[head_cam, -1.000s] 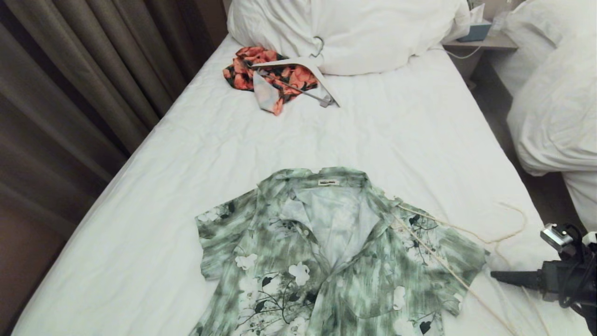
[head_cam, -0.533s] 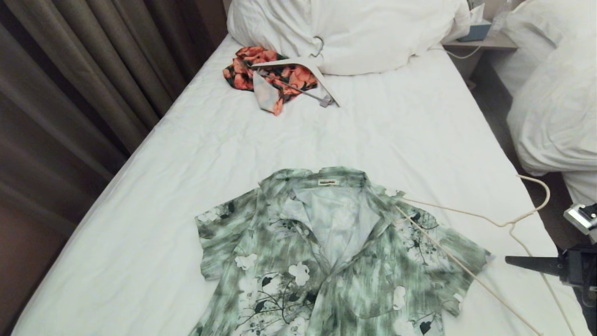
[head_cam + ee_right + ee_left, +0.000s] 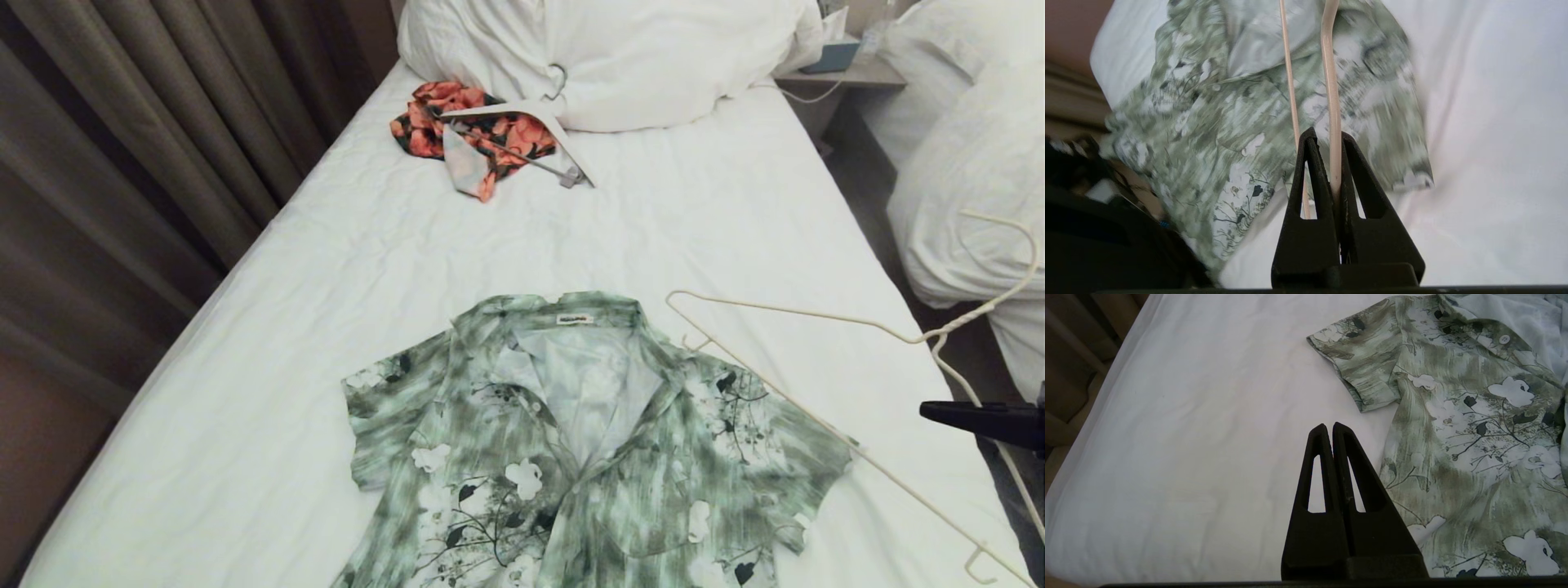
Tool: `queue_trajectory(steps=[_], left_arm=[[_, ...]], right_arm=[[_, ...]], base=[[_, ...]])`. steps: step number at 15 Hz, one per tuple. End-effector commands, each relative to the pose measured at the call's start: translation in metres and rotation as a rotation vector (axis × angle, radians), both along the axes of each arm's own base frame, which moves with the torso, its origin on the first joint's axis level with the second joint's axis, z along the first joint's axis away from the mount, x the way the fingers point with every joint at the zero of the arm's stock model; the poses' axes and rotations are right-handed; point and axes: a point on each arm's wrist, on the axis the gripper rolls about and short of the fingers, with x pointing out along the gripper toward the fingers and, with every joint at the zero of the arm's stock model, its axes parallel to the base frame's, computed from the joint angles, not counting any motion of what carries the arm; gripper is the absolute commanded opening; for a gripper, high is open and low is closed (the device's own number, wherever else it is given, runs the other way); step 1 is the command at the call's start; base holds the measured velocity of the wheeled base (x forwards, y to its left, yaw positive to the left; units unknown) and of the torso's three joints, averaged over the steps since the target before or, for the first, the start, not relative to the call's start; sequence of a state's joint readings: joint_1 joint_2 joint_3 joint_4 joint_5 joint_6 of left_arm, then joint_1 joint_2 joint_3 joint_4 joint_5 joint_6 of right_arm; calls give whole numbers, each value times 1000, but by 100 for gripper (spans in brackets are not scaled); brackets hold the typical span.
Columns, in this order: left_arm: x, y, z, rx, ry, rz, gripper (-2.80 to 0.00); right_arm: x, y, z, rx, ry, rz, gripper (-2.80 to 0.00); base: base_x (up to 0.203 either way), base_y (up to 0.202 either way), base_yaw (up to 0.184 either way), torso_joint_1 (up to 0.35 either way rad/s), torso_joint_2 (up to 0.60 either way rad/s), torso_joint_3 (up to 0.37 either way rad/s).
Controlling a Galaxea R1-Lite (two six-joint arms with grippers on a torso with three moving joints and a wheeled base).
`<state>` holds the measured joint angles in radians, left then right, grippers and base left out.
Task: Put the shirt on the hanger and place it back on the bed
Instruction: Lift the shirt and hanger
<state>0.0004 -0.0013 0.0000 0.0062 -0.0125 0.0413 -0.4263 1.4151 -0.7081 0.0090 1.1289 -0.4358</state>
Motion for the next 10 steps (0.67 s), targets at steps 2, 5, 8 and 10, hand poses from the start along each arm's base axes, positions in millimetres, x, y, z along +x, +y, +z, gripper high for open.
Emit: queue_trajectory(steps=[2,5,8,10], left_arm=[[0,0,0,0,1,0,-280],[0,0,0,0,1,1,-280],[0,0,0,0,1,0,-280],[0,0,0,-1,1,1,-280]], right_arm=[[-16,15,19,-57,-115,56,-280],[-18,25,24,-63,-156,120,-280],[-12,41,26,-57,-170,222,-280],[-7,57,24,-74,-196,321,-280]], base=[[0,0,0,0,0,0],[0,0,0,0,0,0],[0,0,0,0,0,0],[0,0,0,0,0,0]])
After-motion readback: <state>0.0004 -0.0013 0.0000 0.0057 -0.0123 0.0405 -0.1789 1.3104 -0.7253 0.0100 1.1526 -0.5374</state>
